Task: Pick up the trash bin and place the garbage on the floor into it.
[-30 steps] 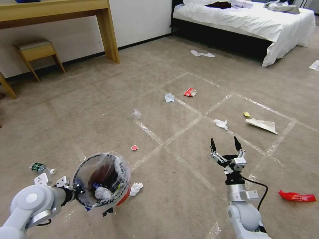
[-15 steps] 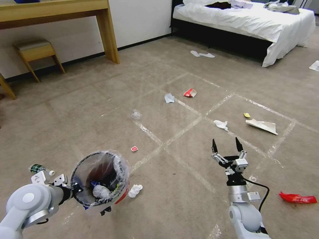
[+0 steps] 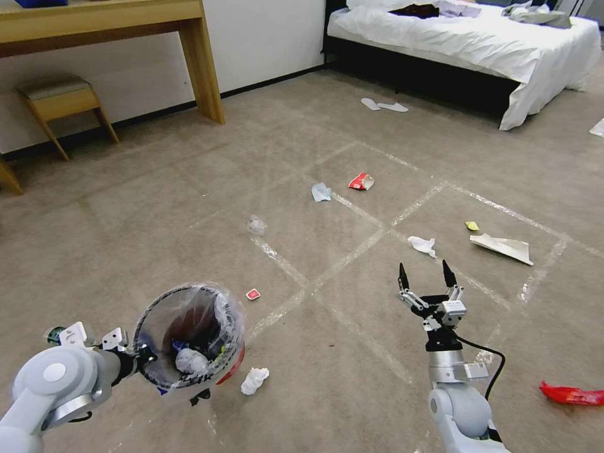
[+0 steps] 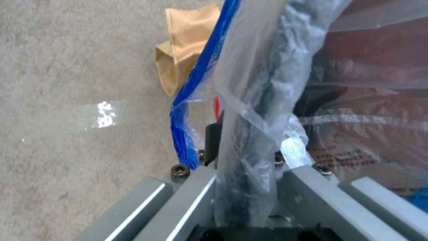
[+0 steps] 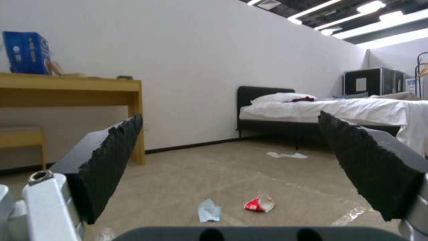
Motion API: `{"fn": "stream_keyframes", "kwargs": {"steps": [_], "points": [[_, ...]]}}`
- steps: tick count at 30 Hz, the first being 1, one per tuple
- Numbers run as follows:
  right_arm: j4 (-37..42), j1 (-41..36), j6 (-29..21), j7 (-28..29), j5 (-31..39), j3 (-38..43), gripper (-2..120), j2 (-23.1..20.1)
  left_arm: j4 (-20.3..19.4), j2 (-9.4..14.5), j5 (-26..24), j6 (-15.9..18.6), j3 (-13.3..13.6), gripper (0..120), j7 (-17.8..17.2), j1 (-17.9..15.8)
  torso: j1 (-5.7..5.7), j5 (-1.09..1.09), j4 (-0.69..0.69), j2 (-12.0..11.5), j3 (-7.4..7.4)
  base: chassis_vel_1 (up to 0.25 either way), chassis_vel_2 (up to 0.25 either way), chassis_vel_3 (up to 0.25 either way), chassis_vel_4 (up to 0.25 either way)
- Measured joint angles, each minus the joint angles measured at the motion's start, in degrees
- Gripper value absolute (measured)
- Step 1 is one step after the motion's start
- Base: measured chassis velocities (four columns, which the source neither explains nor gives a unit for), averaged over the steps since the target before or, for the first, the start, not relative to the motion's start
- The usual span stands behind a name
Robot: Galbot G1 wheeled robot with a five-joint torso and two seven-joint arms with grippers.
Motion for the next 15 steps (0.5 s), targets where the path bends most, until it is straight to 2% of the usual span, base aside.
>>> {"fn": "stream_keyframes", "kwargs": {"steps": [15], "points": [[-0.8,0.3,0.0,0.0,-0.3,0.1,100,1.1,0.7,1.0,0.0,0.0,0.2,0,0.9,-0.4,0.00,0.00,0.00,0.0,0.00,-0.095,0.101,0.101,-0.100]]}}
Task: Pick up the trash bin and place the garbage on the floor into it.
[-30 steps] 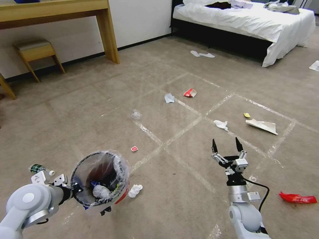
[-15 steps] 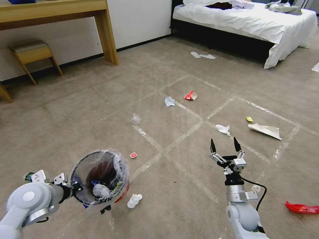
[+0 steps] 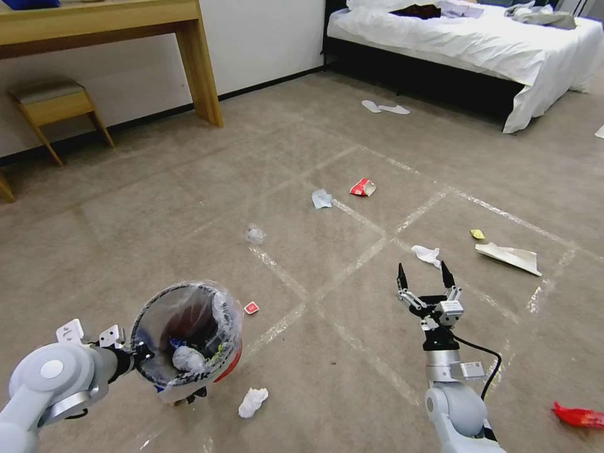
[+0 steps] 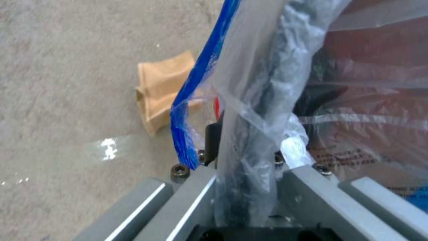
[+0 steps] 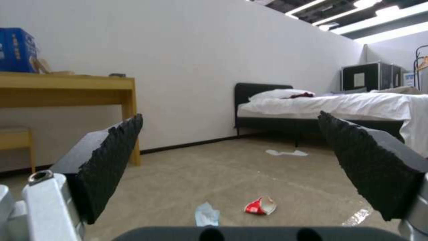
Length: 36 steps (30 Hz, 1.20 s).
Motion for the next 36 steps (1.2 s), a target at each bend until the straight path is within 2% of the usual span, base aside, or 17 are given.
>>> {"fn": "stream_keyframes", "kwargs": {"steps": [36], "points": [[-0.5,0.7,0.2,-0.2,0.4,-0.8,100,0.0,-0.6,-0.1,0.9,-0.2,0.1,0,0.0,0.7,-0.01,-0.01,0.00,0.0,0.00,-0.138,0.142,0.138,-0.136]]}}
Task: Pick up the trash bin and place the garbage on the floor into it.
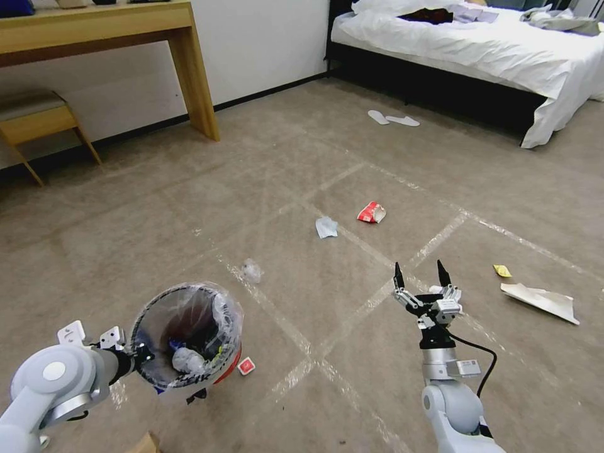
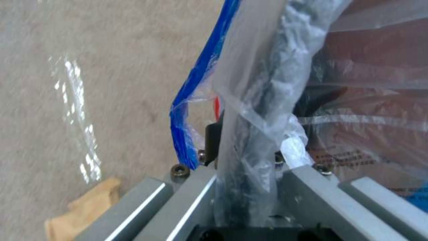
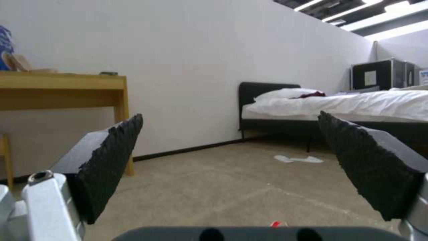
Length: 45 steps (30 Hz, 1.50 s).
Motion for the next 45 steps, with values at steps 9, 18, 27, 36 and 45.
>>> {"fn": "stream_keyframes", "kwargs": {"steps": [9,18,27,36,45], "points": [[-0.6,0.3,0.3,0.0,-0.2,0.0,100,0.1,0.1,-0.5,0.7,0.0,0.1,0,0.8,0.1,0.00,0.03,0.00,0.0,0.00,-0.154,0.161,0.157,-0.156],[-0.8,0.3,0.8,0.0,0.0,0.3,100,-0.1,-0.1,-0.3,0.8,0.0,0.5,0,0.8,-0.2,0.02,0.01,-0.01,0.0,0.01,-0.153,0.141,0.148,-0.153],[-1.5,1.0,0.9,-0.5,0.1,0.0,100,0.2,-0.3,-0.2,0.6,0.0,0.1,0,0.6,0.3,0.00,0.01,0.00,0.0,-0.01,-0.114,0.100,0.114,-0.109],[-1.5,1.0,0.9,-0.8,0.3,-0.1,100,0.3,-0.1,-0.4,0.7,0.0,0.2,0,0.6,0.1,0.01,0.00,-0.01,0.0,0.00,-0.185,0.176,0.176,-0.185],[-2.1,1.5,0.8,3.0,-1.5,0.0,100,0.4,-0.1,-0.2,0.8,-0.1,0.3,0,0.7,0.1,0.04,0.01,-0.01,0.0,0.02,-0.150,0.170,0.167,-0.167]]}}
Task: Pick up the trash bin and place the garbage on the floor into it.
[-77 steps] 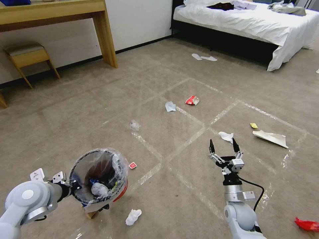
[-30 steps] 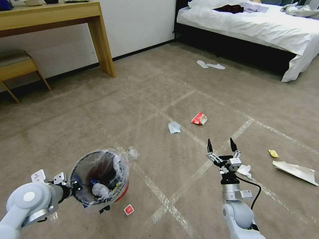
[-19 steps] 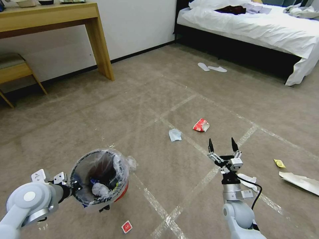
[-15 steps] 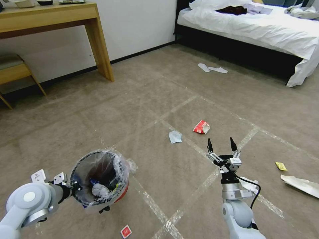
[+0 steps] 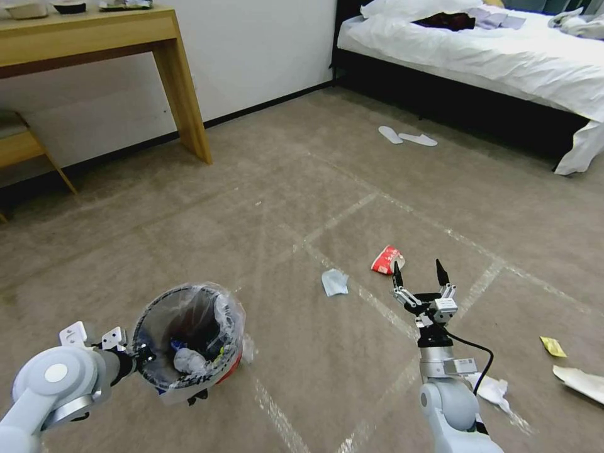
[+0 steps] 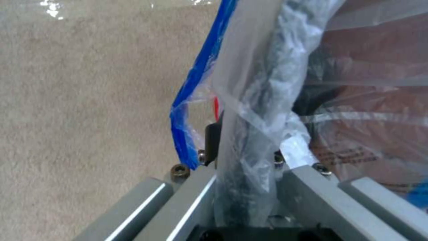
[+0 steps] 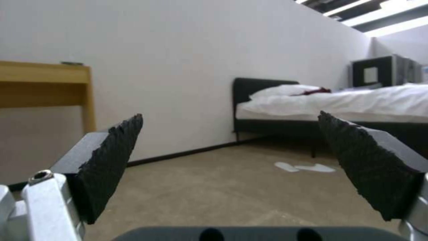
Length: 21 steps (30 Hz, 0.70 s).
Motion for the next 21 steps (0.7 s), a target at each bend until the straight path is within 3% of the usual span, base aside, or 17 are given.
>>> {"fn": "stream_keyframes", "kwargs": {"steps": [5,14,16,17,19,20,21], "points": [[-1.0,0.7,-0.2,2.9,-4.1,1.0,100,-1.1,-0.2,0.1,0.0,0.0,0.0,0,0.1,0.2,-0.04,0.00,0.01,0.0,-0.03,-0.027,0.004,0.015,-0.021],[-3.1,0.8,-3.5,7.2,-6.4,5.3,100,-8.3,-0.6,0.6,-0.1,0.0,-0.1,0,0.7,0.4,-0.04,0.02,0.01,0.0,-0.03,0.000,0.000,0.000,0.000],[-4.7,0.3,-5.9,8.5,-7.6,7.4,100,-13.6,-0.6,0.6,0.0,0.0,0.0,0,1.3,0.3,-0.04,0.03,0.00,0.0,-0.03,0.000,0.000,0.000,0.000],[-4.7,0.3,-5.9,8.5,-7.6,7.4,100,-13.6,-0.6,0.6,0.0,0.0,0.0,0,1.3,0.3,-0.04,0.03,0.00,0.0,-0.03,0.000,0.000,0.000,0.000],[-7.8,-0.2,-6.9,3.2,-4.6,8.4,100,-22.3,-0.8,0.7,0.0,0.0,0.1,0,1.3,0.2,-0.04,0.01,-0.01,0.0,-0.03,0.000,0.000,0.000,0.000],[-7.8,-0.2,-6.9,3.2,-4.6,8.4,100,-22.3,-0.8,0.7,0.0,0.0,0.1,0,1.3,0.2,-0.04,0.01,-0.01,0.0,-0.03,0.000,0.000,0.000,0.000],[-10.6,0.0,-6.7,-0.9,-1.9,8.1,100,-27.1,-0.9,1.1,-0.1,-0.1,0.1,0,1.3,0.1,-0.04,-0.02,-0.01,0.0,-0.03,0.000,0.000,0.000,0.000]]}}
